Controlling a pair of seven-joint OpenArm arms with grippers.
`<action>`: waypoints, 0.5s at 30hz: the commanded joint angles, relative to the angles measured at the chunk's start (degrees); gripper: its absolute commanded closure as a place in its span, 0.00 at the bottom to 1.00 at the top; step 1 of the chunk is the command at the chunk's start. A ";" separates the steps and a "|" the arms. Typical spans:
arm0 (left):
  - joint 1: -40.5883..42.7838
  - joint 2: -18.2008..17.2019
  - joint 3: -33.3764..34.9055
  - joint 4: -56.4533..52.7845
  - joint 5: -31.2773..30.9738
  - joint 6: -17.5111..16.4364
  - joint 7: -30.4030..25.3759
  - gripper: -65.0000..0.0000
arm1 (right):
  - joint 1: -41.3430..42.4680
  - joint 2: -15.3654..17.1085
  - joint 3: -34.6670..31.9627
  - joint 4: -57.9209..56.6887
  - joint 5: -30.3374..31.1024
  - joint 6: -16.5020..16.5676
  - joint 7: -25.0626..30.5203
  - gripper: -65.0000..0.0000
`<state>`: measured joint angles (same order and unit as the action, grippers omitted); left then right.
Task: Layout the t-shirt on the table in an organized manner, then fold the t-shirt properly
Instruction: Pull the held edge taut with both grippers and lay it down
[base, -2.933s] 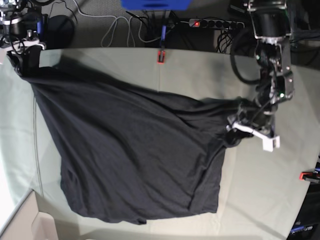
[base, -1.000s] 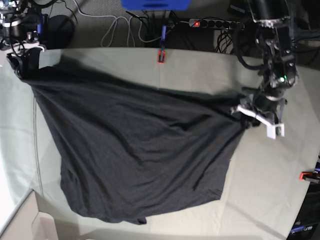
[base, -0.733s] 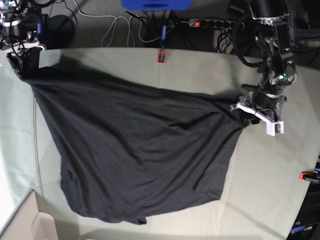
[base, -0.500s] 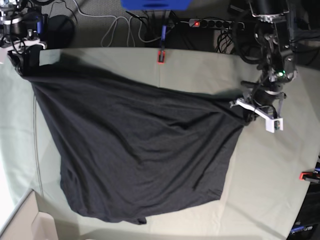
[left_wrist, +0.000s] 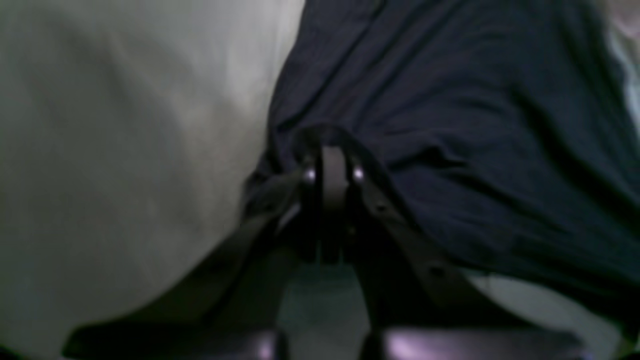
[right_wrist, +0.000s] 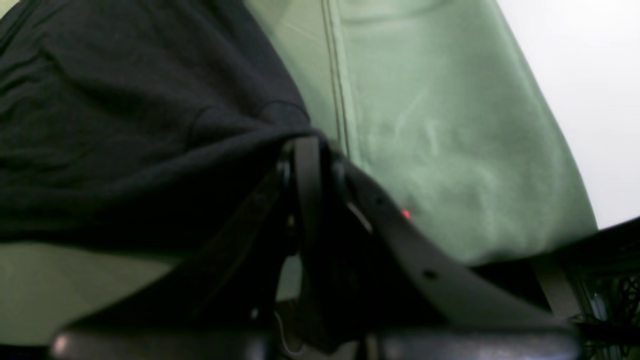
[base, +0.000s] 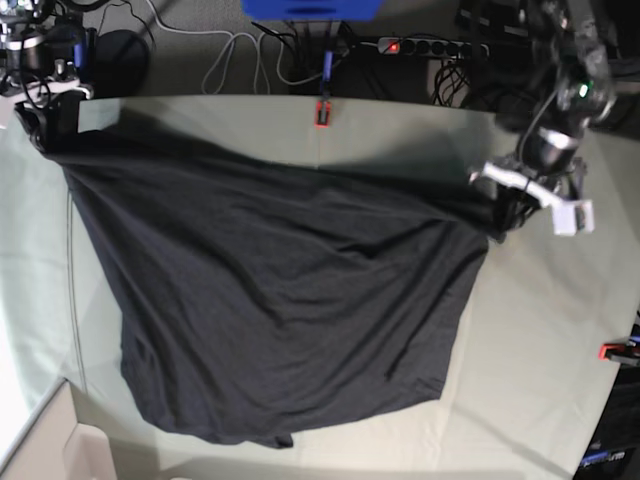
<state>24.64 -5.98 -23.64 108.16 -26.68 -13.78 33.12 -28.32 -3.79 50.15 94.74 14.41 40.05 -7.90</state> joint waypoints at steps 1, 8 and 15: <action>1.69 -0.40 -1.55 2.13 -0.27 0.02 -1.08 1.00 | -0.48 0.58 0.62 0.87 1.19 -0.05 1.62 1.00; 6.96 -0.40 -9.81 3.62 -0.36 -0.07 -1.08 1.00 | -0.21 0.85 0.79 0.87 1.37 -0.05 1.62 1.00; 7.93 -0.31 -10.43 -2.53 -0.36 -0.07 -1.08 1.00 | -0.12 0.67 3.08 0.87 1.37 -0.05 1.62 1.00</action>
<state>32.51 -5.80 -33.65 104.57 -26.68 -13.74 33.63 -28.16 -3.73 52.75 94.74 14.41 40.03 -7.92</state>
